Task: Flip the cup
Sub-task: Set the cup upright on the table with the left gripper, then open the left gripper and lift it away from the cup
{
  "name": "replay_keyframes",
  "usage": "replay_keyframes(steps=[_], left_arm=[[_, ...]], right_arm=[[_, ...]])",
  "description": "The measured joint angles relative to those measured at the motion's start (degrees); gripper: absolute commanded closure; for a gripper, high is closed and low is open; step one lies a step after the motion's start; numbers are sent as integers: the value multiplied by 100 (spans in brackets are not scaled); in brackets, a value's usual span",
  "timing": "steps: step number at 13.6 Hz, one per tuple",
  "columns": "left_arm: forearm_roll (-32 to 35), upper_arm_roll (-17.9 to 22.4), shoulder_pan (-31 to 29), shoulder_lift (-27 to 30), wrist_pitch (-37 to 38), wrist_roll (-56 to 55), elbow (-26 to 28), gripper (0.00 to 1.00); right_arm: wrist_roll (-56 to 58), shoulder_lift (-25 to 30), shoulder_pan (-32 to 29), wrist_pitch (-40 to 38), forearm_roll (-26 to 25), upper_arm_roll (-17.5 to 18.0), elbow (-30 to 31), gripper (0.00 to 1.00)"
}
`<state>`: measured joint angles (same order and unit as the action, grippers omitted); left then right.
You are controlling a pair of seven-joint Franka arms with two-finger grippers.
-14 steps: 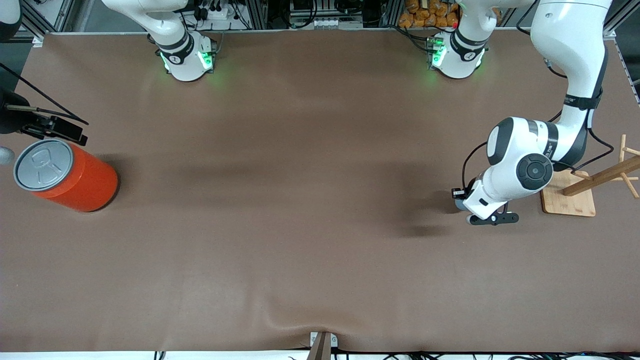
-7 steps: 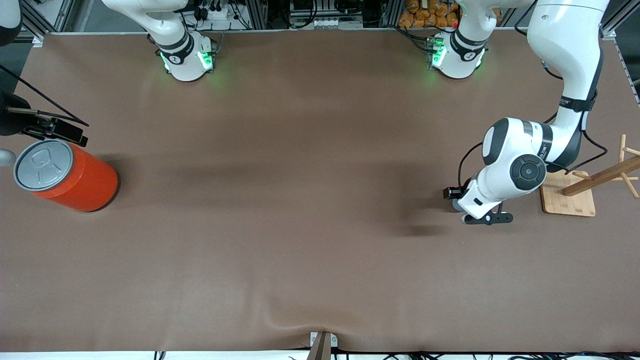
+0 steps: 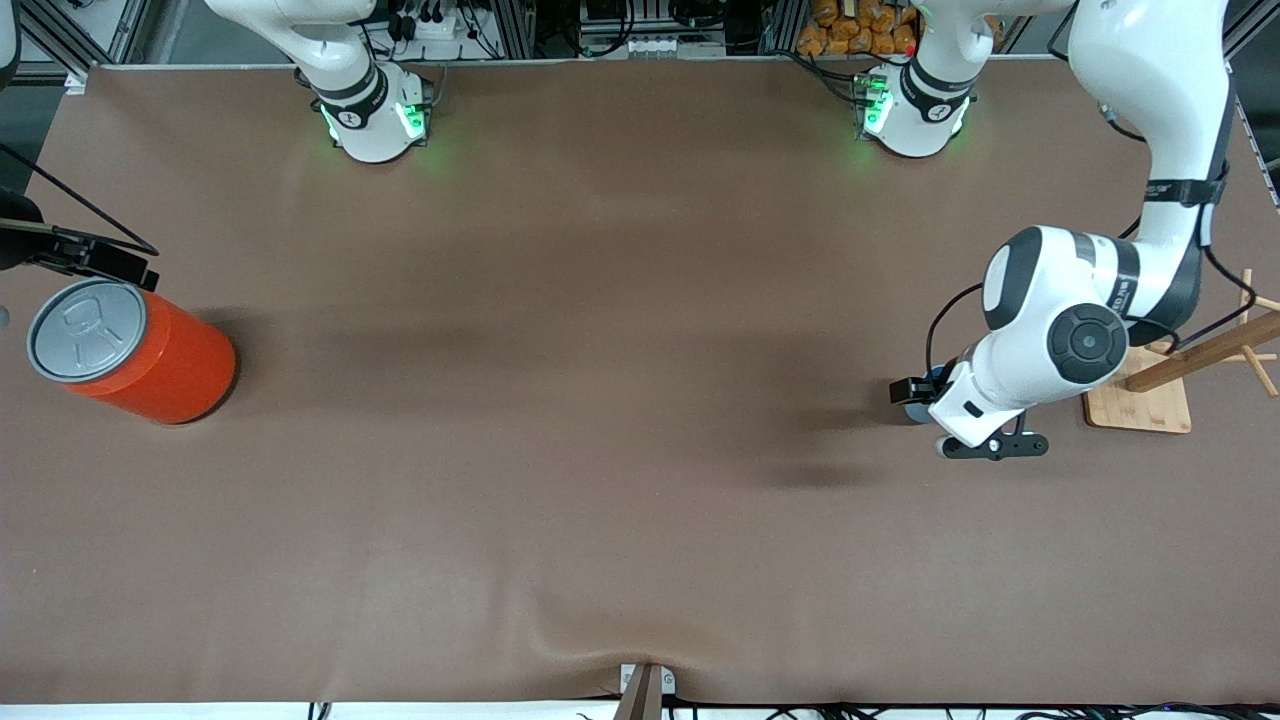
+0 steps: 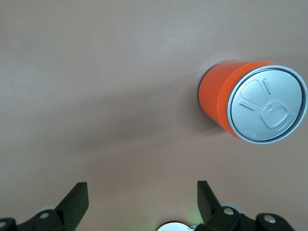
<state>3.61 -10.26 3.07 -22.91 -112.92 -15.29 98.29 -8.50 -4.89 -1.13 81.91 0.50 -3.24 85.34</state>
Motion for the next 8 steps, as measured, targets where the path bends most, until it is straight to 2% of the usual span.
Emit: replay_keyframes(steps=[4,8], left_arm=[[0,-65,-11,39,601,3,-627,0],[0,-60,-69,65,750,14,-896,0]], right_arm=[[0,0,-59,-1,34,-3,0,0],[0,0,-63,-13,145,1,0,0]])
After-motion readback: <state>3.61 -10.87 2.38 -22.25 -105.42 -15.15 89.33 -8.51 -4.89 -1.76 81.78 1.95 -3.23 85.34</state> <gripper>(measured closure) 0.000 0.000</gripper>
